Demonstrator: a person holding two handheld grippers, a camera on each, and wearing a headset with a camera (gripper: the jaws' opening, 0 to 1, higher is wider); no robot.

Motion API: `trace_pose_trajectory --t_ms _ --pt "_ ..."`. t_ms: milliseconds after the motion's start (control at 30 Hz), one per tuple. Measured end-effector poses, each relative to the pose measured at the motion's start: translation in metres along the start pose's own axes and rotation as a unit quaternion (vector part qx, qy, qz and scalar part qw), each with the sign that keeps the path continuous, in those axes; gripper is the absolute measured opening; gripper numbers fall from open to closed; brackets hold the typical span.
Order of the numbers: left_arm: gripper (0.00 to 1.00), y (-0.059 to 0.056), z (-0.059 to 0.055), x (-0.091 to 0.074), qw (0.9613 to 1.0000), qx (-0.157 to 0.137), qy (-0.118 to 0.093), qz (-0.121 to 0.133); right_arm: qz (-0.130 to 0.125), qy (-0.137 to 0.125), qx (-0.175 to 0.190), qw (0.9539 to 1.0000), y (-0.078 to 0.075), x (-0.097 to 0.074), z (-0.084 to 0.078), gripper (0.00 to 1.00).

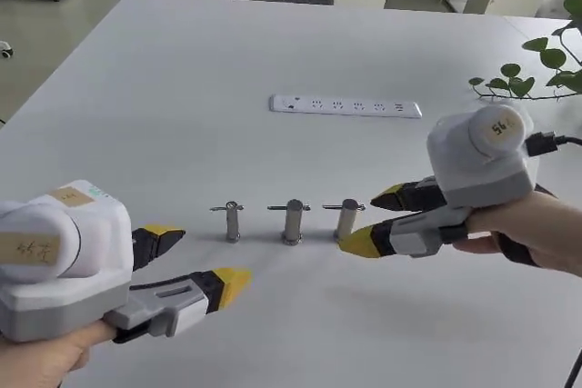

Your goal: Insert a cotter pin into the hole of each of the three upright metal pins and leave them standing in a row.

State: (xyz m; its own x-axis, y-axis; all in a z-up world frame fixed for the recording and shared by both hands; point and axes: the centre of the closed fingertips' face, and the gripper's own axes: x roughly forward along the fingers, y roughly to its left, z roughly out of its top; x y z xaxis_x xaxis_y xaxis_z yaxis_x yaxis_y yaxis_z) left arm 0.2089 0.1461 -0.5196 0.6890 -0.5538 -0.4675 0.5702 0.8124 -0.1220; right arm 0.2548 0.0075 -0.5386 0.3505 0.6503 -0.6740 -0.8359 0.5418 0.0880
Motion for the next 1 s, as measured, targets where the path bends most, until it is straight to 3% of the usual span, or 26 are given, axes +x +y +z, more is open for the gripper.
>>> trace_pose_trajectory --t_ms 133,300,533,767,833,1000 --pt "0.58 0.003 0.001 0.007 1.0 -0.002 0.007 0.005 -0.013 -0.003 0.014 0.9998 0.003 0.0 -0.001 0.55" --pt "0.6 0.003 -0.002 0.014 0.9997 0.002 0.02 0.011 -0.026 -0.027 0.059 0.9976 0.009 -0.001 0.001 0.58" --pt "0.62 0.001 -0.005 0.021 0.9995 -0.001 0.031 0.012 -0.041 -0.035 0.08 0.9953 0.015 0.0 -0.007 0.6" --pt "0.63 0.0 -0.005 0.023 0.9988 0.023 0.042 0.015 -0.055 -0.021 0.067 0.996 0.02 -0.001 -0.018 0.63" --pt "0.64 0.0 -0.005 0.023 0.999 0.016 0.04 0.014 -0.057 -0.02 0.069 0.9958 0.019 -0.001 -0.019 0.63" --pt "0.69 -0.002 -0.002 0.02 0.999 0.021 0.037 0.017 -0.063 -0.03 0.075 0.9947 0.02 -0.006 -0.018 0.68"
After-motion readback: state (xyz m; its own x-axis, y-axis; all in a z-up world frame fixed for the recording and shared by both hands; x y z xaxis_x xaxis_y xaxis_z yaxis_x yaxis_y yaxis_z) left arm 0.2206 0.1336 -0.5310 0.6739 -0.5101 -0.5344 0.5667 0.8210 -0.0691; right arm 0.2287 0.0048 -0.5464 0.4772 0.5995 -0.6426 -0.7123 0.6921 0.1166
